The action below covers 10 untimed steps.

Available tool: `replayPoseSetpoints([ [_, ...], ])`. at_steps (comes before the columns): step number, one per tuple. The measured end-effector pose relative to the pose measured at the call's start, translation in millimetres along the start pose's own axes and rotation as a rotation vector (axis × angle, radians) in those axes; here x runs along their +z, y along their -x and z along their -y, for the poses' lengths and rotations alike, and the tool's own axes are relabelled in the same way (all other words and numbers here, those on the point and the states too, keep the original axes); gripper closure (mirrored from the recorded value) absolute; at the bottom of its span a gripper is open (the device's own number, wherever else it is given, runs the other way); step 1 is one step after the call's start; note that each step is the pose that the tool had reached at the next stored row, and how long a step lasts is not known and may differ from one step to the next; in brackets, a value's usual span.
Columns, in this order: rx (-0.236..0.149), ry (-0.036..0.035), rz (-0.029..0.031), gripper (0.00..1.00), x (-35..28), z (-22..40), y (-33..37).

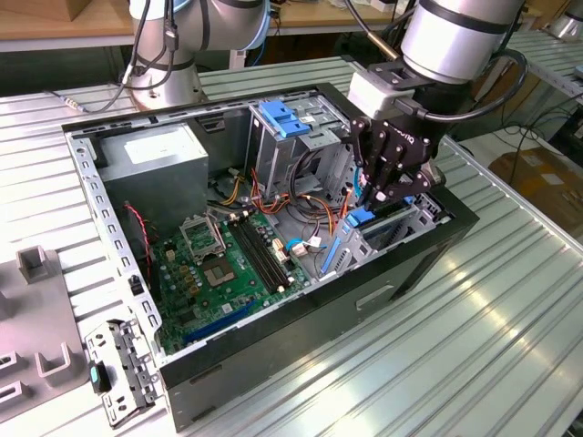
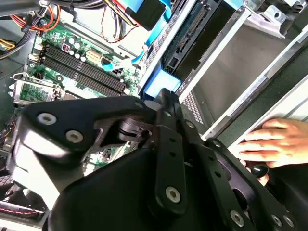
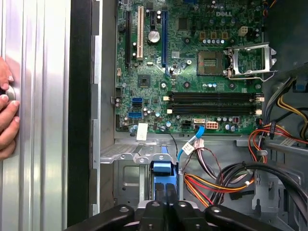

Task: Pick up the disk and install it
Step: 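Insert the disk into the insertion slot, then insert the first disk wire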

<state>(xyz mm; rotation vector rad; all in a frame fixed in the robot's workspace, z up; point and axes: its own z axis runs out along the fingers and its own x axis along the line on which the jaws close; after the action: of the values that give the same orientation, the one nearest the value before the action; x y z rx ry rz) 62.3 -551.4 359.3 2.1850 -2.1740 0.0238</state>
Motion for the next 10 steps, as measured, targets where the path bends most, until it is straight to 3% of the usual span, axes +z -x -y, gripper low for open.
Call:
replayPoseSetpoints([
  [10,0.0,0.0,-0.0006,0.89,0.1,0.0,0.0],
])
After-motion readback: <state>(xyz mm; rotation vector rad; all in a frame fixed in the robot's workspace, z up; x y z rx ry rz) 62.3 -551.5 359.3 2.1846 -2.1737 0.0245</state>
